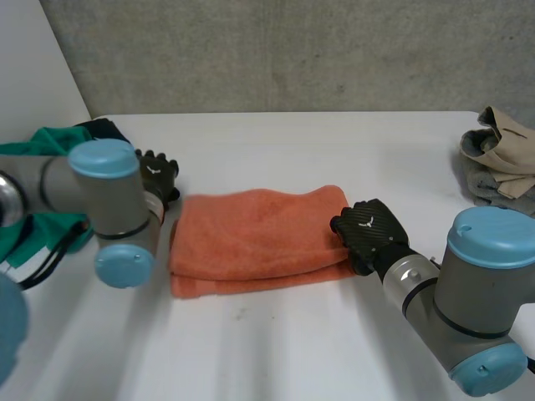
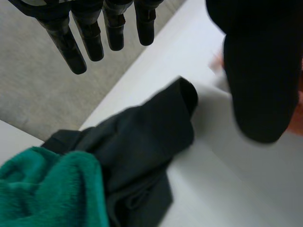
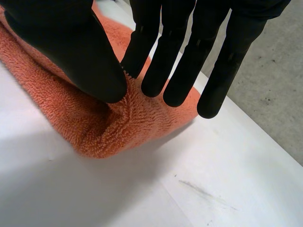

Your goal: Fold the laundry.

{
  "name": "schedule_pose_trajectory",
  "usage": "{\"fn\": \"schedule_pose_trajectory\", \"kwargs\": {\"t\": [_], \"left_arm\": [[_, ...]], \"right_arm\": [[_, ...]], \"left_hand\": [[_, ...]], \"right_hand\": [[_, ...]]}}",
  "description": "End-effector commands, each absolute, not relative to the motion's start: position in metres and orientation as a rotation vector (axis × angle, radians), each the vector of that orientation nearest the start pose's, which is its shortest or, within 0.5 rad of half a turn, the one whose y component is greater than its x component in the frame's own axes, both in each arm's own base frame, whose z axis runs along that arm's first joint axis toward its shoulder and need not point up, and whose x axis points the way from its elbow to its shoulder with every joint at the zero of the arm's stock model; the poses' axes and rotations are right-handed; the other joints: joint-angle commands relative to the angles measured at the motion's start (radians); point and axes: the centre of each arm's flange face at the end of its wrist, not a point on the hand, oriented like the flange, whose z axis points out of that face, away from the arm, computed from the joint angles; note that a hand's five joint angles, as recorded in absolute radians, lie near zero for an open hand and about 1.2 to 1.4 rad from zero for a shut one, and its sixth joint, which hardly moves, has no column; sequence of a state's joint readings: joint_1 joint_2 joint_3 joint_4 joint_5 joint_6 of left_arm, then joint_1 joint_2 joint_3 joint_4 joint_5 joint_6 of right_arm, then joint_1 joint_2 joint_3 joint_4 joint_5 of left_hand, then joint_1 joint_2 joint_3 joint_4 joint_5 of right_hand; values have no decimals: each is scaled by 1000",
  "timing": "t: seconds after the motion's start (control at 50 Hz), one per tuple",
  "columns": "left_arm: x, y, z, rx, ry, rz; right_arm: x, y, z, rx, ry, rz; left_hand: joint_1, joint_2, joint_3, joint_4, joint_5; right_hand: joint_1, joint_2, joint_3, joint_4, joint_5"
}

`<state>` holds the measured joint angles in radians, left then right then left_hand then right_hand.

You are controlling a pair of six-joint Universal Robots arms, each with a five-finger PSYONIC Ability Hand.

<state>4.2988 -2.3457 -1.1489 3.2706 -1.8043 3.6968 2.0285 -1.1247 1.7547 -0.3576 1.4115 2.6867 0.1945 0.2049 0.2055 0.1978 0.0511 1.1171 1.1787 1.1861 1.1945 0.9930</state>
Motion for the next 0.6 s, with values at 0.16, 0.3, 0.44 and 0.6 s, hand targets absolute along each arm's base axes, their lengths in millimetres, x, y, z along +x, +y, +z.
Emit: {"fn": "schedule_pose_trajectory", "kwargs": {"t": [0.16, 0.3, 0.44, 0.6], "left_arm": [[-296, -293, 215, 896, 2022, -2137], [-286, -280, 219, 871, 2064, -2122], [-272, -273, 226, 834, 2093, -2142], [-265, -270, 240, 781, 2111, -2210]], "right_arm": [[272, -246, 137, -1222, 2169, -1808], [235, -257, 140, -1275, 2357, -1759], [201, -275, 170, -1401, 2436, -1920], [262, -245, 221, -1433, 2016, -2197]], "left_hand": [[-20, -30, -31, -23, -51], [-20, -30, -31, -23, -51], [-20, -30, -31, -23, -51], [-20, -30, -31, -23, -51]], "right_hand": [[279, 218, 210, 202, 229], [279, 218, 210, 202, 229], [279, 218, 210, 202, 229], [279, 218, 210, 202, 229]]}}
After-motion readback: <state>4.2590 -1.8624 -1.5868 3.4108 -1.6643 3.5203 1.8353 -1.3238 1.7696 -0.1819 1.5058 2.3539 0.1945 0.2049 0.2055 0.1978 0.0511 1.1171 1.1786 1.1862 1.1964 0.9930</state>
